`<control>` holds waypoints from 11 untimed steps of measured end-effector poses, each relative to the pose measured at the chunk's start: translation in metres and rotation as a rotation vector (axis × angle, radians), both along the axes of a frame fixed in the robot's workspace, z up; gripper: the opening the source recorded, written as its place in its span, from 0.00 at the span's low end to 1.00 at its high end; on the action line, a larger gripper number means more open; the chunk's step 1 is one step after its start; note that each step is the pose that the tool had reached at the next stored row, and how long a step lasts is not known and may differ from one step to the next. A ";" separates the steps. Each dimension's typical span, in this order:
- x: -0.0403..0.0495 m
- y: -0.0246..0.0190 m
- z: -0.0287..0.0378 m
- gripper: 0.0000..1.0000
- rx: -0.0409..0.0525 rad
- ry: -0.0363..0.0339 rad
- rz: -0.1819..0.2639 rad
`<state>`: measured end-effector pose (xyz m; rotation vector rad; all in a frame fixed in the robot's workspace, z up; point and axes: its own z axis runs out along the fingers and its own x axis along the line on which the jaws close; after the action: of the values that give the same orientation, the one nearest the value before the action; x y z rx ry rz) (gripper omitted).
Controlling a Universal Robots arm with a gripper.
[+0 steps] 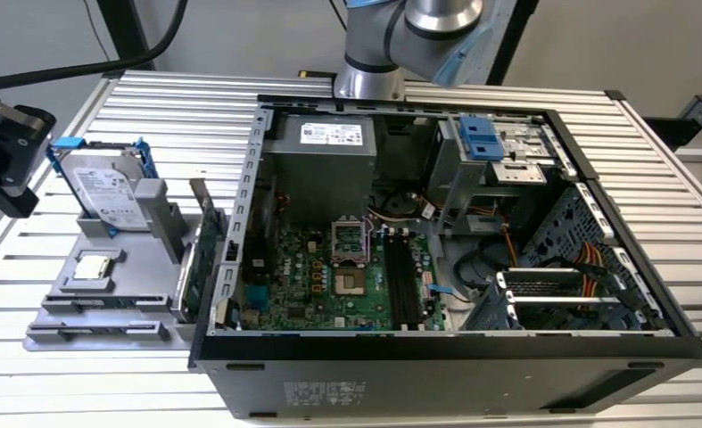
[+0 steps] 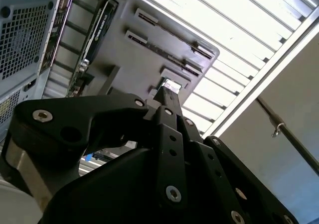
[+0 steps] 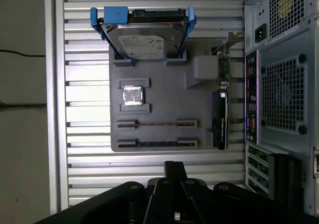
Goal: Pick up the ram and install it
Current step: 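Pick up the ram and move it above insertion slot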
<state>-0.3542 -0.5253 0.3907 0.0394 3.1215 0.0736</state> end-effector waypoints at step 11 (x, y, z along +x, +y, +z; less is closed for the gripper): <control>0.0000 0.0000 0.0000 0.00 0.0000 0.0000 0.053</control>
<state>-0.3542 -0.5253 0.3907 -0.0431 3.1227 0.0745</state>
